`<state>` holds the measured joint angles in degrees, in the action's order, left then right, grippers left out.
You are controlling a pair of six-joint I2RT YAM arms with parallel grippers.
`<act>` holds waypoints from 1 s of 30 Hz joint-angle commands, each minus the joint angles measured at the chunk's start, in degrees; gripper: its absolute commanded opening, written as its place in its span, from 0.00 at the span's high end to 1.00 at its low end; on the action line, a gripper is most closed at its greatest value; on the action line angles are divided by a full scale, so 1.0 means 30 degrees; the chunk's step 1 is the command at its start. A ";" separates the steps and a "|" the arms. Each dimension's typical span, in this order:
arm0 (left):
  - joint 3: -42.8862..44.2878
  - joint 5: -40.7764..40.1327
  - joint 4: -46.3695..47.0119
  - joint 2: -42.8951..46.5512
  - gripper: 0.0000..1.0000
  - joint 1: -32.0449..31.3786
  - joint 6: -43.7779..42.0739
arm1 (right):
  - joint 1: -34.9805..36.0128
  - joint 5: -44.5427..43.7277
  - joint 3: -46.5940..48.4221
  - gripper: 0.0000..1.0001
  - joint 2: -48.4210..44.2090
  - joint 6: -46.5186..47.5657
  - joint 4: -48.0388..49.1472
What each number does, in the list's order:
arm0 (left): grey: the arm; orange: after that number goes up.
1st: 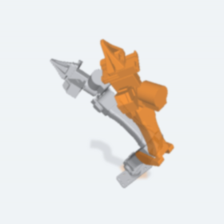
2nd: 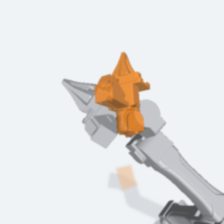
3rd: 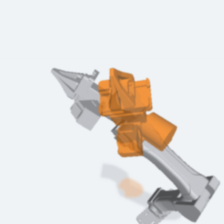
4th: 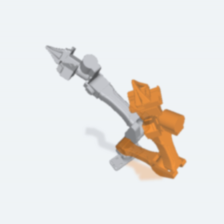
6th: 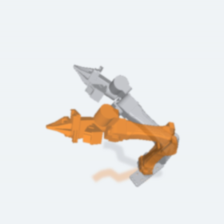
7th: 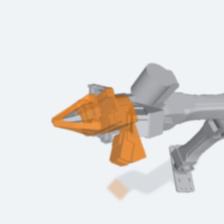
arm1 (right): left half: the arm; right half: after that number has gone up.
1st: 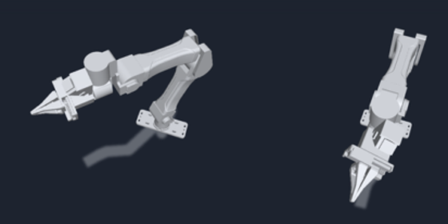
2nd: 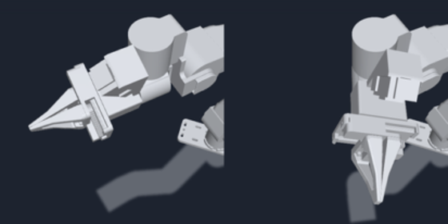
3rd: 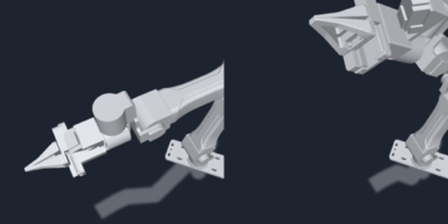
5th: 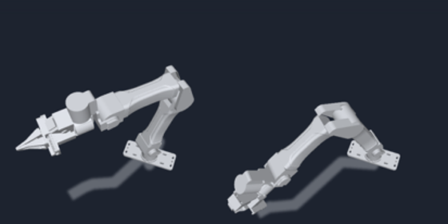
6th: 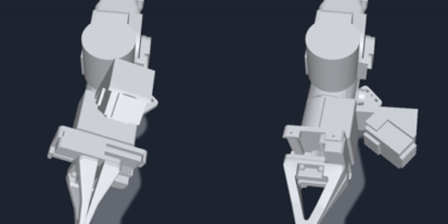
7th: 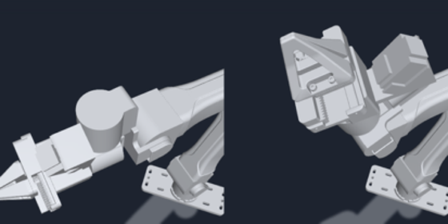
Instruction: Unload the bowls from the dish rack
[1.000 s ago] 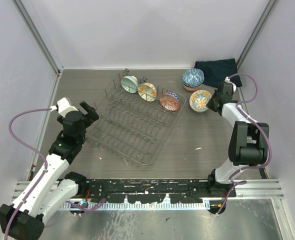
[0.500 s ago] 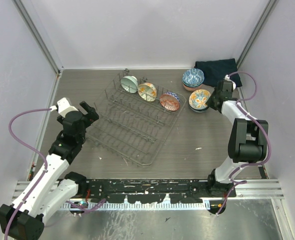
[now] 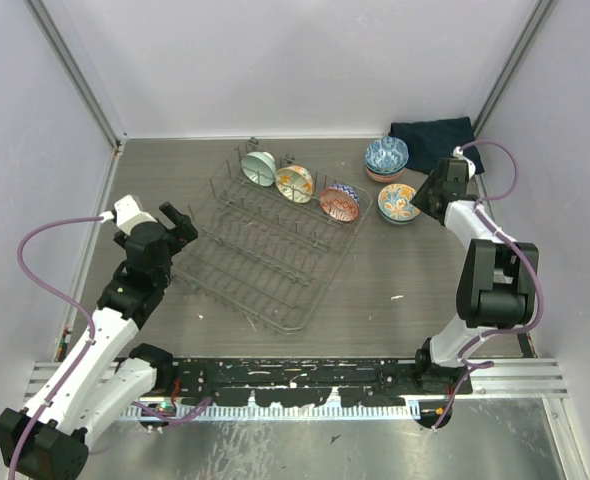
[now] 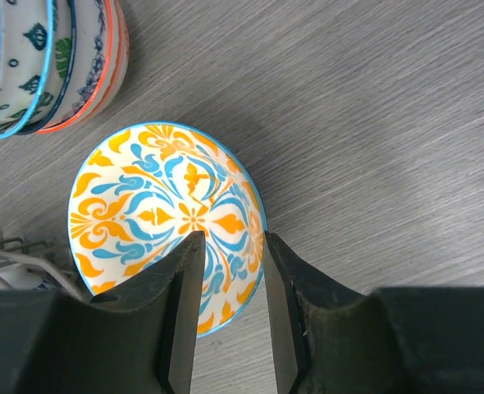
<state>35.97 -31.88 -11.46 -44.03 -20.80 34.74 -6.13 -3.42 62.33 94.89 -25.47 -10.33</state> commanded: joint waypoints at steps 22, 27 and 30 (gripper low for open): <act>0.0096 -0.0177 0.0571 0.0102 0.02 -0.0055 -0.0155 | 0.8094 -0.2590 -0.0040 0.49 -0.5077 0.6231 0.3760; 0.0111 -0.0159 0.0545 0.0115 0.02 -0.0045 -0.0158 | 1.0249 -0.4529 0.1738 0.48 -0.2687 0.7618 0.3517; 0.0084 -0.0133 0.0575 0.0149 0.02 -0.0040 -0.0140 | 1.1493 -0.6123 0.2253 0.48 -0.1514 0.8838 0.3803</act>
<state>35.97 -31.86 -11.46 -44.03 -20.80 34.72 24.82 -14.06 65.39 87.24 -5.48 -2.28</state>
